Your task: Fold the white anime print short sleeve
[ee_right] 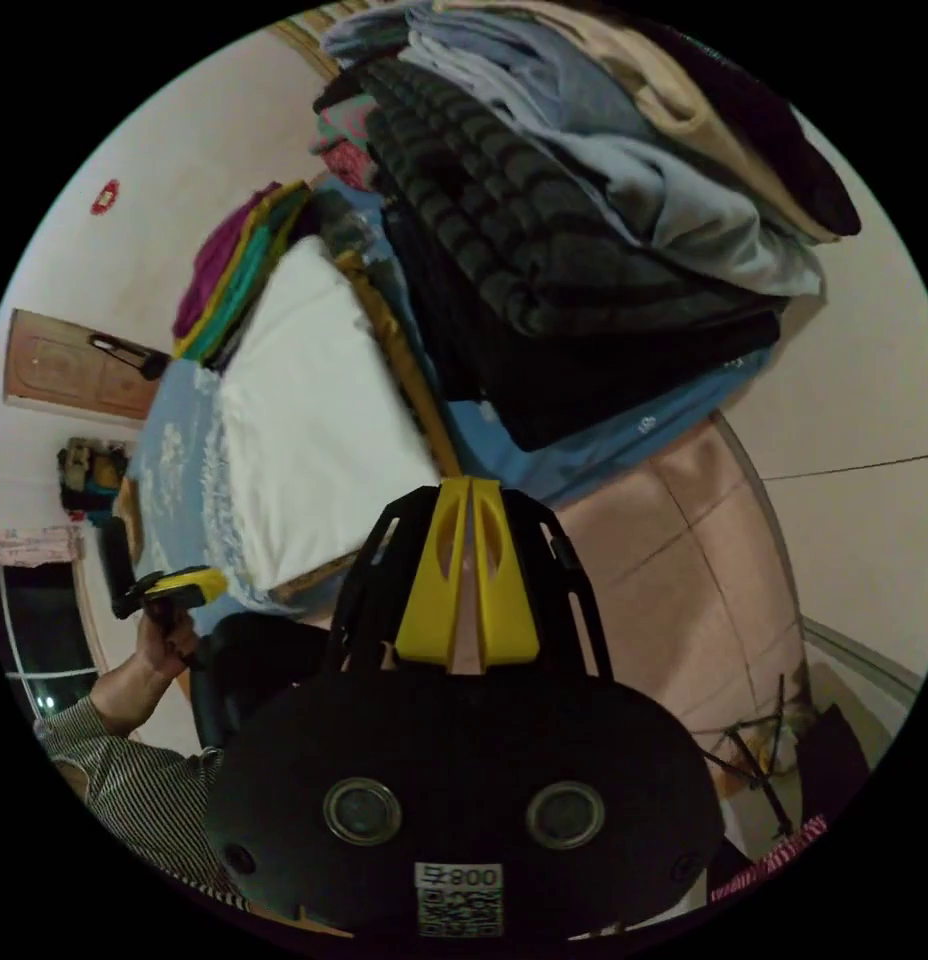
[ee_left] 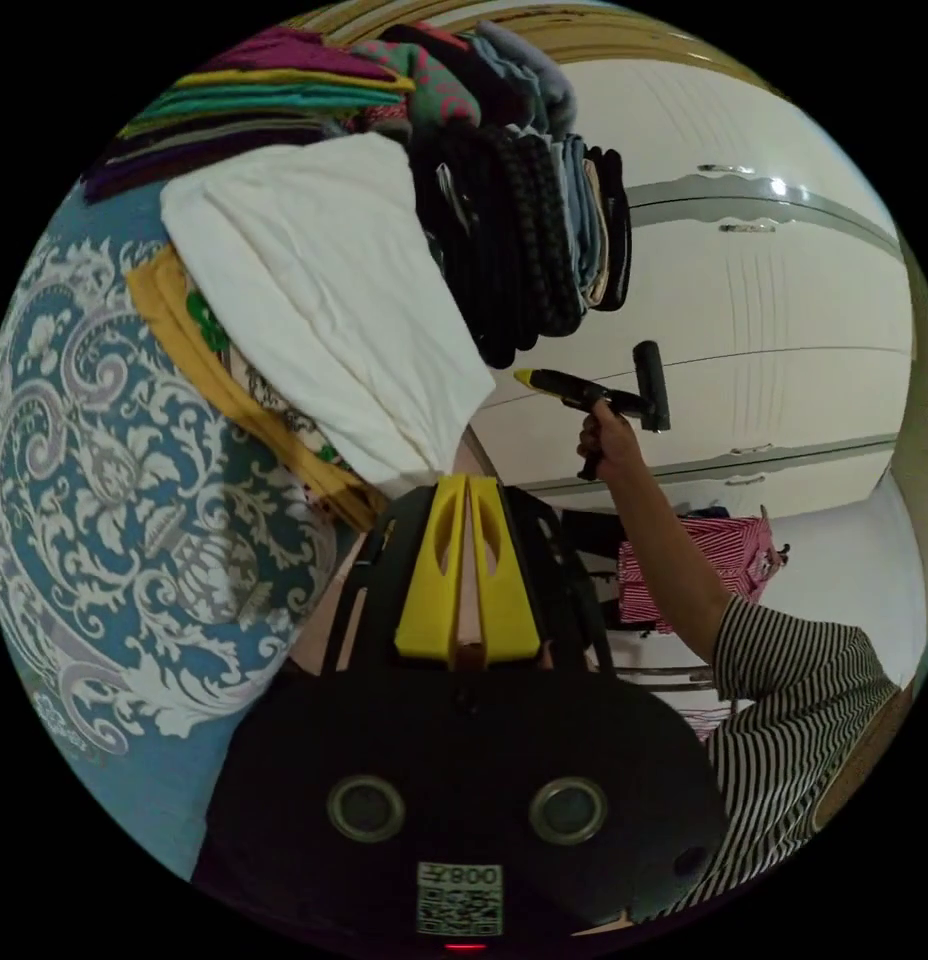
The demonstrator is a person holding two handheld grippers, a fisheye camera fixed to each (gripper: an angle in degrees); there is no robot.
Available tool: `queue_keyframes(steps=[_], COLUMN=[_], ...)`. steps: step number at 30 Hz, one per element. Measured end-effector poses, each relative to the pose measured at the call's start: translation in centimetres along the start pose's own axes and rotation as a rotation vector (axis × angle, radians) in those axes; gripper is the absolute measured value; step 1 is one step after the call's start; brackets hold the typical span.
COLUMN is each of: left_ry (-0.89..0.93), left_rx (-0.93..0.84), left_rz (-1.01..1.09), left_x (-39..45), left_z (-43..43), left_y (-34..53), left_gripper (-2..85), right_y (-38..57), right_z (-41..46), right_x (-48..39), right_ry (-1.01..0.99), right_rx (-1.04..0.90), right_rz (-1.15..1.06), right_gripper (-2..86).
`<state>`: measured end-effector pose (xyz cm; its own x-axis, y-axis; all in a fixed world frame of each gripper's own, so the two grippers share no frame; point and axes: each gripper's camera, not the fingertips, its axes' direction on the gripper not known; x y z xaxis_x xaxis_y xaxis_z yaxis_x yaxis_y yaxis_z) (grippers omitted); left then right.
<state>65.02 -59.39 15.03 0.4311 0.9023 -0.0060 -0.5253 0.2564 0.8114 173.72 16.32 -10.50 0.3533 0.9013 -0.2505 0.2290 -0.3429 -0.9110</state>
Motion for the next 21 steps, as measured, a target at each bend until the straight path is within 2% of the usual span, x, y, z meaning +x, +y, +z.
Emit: queue_keyframes(steps=[2,5,8,10,14,17,21], left_ry=[-0.062,-0.19,-0.166,-0.182,-0.376,-0.56,-0.741], left_rx=[-0.024,-0.137,-0.091,-0.07,-0.001,0.003,-0.118], left_rz=[0.017,-0.018,-0.027,0.015,0.112,0.059,-0.052], left_x=[-0.7,-3.2,-4.8,-5.0,-6.9,-10.5,-16.5], left_z=[0.4,1.7,-0.6,-3.1,-11.0,-16.5,-21.0], left_y=[0.6,2.3,5.7,8.2,16.3,22.9,30.5], left_gripper=[0.3,0.3,0.3,0.3,0.3,0.2,0.2], right_y=[0.6,0.5,-0.3,-0.4,0.7,3.0,6.5], right_z=[0.5,3.8,9.4,11.0,11.3,10.5,12.4], right_x=[-3.4,-8.4,-12.0,-13.4,-16.3,-19.6,-27.3], right_ry=[-0.09,0.021,0.192,0.214,0.24,0.148,0.027], right_rx=[0.061,0.035,-0.09,-0.093,-0.01,0.102,0.153], right_rz=[-0.065,-0.138,-0.194,-0.181,-0.169,-0.207,-0.387], right_gripper=[0.2,0.1,0.1,0.1,0.1,0.1,0.0])
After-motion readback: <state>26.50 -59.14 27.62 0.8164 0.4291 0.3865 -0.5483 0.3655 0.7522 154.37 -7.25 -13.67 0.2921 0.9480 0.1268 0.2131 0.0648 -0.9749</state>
